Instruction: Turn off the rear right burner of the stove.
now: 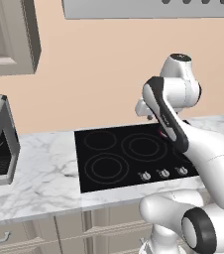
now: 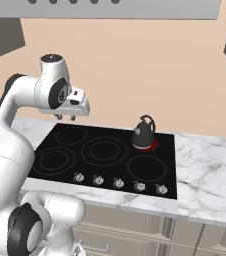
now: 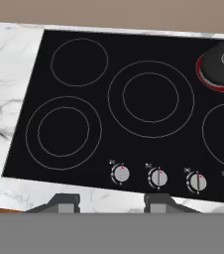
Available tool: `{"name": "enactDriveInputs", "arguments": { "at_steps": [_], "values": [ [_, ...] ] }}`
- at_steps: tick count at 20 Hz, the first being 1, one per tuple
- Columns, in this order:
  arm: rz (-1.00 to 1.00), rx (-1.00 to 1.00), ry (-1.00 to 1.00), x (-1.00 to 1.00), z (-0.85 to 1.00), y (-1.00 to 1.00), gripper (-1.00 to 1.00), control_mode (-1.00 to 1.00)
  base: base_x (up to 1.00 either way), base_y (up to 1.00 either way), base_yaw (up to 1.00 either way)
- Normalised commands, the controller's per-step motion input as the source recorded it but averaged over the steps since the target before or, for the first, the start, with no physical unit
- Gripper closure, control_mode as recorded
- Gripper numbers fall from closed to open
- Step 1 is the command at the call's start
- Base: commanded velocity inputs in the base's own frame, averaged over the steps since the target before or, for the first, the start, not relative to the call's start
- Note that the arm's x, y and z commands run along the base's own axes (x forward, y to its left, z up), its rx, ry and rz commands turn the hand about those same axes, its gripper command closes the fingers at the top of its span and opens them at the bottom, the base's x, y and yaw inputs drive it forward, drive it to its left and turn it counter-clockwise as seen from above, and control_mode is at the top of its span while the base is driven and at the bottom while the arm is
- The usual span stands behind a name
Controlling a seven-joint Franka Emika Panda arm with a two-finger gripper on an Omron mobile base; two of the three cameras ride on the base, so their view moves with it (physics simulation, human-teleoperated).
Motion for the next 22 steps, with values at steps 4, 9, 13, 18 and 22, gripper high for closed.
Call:
{"name": "enactDriveInputs", "arguments": {
  "at_steps": [4,9,13,18,22],
  "values": [
    [0.0,-0.01,0.0,-0.14,-0.22,-0.29,-1.0,-1.0,0.0,0.0,0.0],
    [0.0,0.0,0.0,-0.02,-0.35,-0.73,-1.0,-1.0,0.0,0.0,0.0],
    [0.03,0.0,0.0,-0.1,-0.26,-1.0,-1.0,-1.0,0.0,0.0,0.0],
    [0.1,0.0,0.0,-0.06,-0.26,-1.0,-1.0,-1.0,0.0,0.0,0.0],
    [0.3,-0.05,0.0,-0.1,-0.38,-0.8,-1.0,-1.0,0.0,0.0,0.0]
  ]
}}
